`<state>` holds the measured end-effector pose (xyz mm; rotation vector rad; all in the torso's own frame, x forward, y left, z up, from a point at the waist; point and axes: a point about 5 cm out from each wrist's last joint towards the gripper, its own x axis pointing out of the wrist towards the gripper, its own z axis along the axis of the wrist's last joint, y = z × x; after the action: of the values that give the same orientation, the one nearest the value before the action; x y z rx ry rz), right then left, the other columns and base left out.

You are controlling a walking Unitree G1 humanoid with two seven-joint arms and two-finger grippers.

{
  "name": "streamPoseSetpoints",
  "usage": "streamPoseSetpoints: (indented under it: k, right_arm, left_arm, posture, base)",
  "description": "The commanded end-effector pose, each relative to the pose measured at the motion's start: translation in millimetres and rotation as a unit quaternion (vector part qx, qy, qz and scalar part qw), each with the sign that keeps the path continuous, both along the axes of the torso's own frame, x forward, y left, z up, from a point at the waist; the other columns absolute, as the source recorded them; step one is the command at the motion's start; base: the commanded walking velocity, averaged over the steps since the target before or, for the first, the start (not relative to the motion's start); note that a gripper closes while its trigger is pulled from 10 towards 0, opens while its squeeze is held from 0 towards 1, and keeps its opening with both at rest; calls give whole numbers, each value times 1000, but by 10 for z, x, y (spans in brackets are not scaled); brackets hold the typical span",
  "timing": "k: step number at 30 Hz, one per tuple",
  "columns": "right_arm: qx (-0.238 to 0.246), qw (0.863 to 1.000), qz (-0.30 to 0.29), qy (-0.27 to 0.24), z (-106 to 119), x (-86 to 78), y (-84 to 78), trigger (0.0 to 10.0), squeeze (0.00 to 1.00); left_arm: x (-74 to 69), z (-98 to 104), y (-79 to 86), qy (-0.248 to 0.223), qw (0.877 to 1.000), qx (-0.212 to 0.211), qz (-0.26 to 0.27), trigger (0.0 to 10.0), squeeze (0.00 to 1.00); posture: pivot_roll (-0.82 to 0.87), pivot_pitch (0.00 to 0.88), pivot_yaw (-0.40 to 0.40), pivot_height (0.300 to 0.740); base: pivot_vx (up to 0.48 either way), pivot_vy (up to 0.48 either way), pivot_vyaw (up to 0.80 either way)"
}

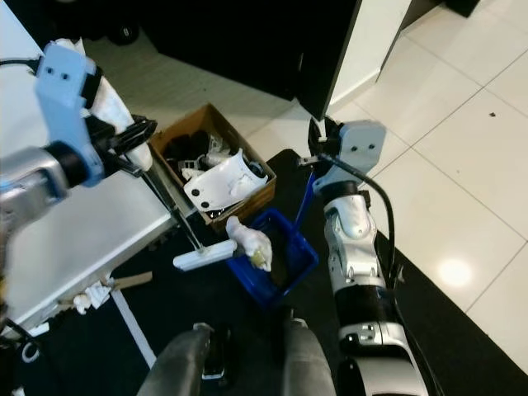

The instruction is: Sweep floor

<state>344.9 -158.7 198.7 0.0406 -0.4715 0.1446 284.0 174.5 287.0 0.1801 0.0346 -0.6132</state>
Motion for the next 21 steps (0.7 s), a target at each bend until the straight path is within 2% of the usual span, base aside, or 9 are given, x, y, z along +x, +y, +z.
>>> streamPoseSetpoints:
  k: [1,4,8,9,11,13,14,15,21]
  right_arm:
    - [15,1000,11,16,-67,-34,18,10000,0]
    - [23,999,15,16,-43,-64,0,10000,0]
    - [19,1000,12,19,-56,-81,-33,10000,0]
    - [15,999,11,27,-91,-87,-50,10000,0]
    - [15,999,11,27,-91,-87,-50,10000,0]
    - [8,999,13,38,-146,-94,-55,10000,0]
    - [2,999,16,46,-190,-97,-33,10000,0]
    - [0,999,17,50,-205,-97,-25,10000,0]
    - [-9,997,23,76,-307,-113,-22,10000,0]
  left_arm:
    - [6,57,235,-24,998,22,56,10000,0]
    - [114,58,535,-25,988,-3,150,10000,0]
    - [126,80,645,-23,984,-13,179,10000,0]
    - [143,33,705,-15,979,-15,202,10000,0]
    - [143,33,705,-15,979,-15,202,10000,0]
    - [157,-92,745,1,973,-12,230,10000,0]
    - [149,-279,700,18,969,-7,248,10000,0]
    - [141,-344,674,22,968,-3,252,10000,0]
    - [112,-582,695,29,952,15,304,10000,0]
  posture:
    - [79,209,97,740]
    - [67,205,98,740]
    - [66,204,98,740]
    - [68,200,98,740]
    - [68,200,98,740]
    - [59,201,96,740]
    - [53,198,94,740]
    - [52,197,94,740]
    - [50,193,90,740]
  base:
    - [0,0,0]
    - [0,0,0]
    - [0,0,0]
    - [0,0,0]
    - [0,0,0]
    - [0,0,0]
    - [0,0,0]
    - [0,0,0]
    - [0,0,0]
